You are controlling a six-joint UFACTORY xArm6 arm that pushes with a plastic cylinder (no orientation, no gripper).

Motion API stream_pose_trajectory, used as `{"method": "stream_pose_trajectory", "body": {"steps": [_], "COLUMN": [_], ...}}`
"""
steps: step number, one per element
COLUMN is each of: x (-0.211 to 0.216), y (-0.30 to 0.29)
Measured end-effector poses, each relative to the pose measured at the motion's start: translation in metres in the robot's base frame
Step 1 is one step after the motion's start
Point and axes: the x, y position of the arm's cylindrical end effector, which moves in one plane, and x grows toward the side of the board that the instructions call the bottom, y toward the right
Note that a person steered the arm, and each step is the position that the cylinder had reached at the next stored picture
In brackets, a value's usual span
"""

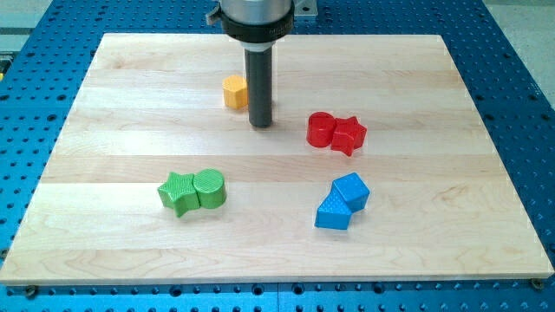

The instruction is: Move the heart to top center of the board

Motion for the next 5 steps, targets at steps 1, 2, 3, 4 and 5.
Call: {"method": "stream_pose_trajectory", "body": {"steps": [1, 2, 3, 4, 5], "x": [-0.032, -0.058, -0.079, -0.081, -0.085], "y": [-0.005, -0.002, -0.005, 0.007, 0.007]}}
